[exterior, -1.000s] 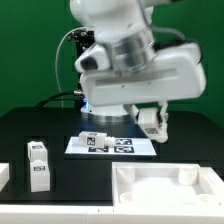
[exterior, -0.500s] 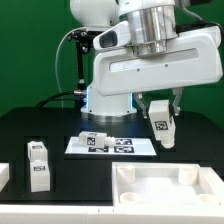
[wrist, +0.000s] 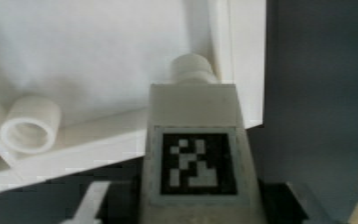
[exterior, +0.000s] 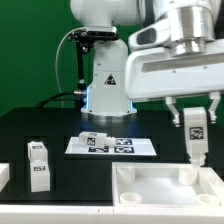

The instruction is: Assemble square table

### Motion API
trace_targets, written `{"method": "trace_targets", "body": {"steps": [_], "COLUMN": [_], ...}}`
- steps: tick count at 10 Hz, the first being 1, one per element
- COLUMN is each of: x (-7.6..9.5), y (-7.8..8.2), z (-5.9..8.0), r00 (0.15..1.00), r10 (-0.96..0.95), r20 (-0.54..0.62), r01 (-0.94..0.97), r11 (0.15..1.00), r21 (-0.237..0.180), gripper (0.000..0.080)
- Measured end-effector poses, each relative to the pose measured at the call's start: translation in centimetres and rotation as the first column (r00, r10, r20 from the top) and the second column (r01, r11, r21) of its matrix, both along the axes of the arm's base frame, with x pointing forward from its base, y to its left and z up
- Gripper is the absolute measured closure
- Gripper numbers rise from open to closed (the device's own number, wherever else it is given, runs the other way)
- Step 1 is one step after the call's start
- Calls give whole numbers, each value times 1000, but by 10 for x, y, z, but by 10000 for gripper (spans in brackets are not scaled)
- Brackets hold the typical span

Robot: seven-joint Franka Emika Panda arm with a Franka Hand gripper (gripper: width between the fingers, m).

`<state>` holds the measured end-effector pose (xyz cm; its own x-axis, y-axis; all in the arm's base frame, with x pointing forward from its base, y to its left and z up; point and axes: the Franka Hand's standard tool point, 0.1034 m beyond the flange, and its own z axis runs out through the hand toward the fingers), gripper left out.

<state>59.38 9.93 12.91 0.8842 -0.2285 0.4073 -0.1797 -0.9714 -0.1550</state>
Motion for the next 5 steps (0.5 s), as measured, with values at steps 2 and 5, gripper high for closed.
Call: {"method": "trace_targets", "body": {"steps": [2, 5], "x": [-2, 16], "y": [-2, -20], "z": [-4, -5], "r00": [1000, 970], "r10": [-2, 242], "r20": [11, -1], "r01": [2, -239], "r11": [1000, 959], "r21": [-6, -153], "gripper": [515, 515]}}
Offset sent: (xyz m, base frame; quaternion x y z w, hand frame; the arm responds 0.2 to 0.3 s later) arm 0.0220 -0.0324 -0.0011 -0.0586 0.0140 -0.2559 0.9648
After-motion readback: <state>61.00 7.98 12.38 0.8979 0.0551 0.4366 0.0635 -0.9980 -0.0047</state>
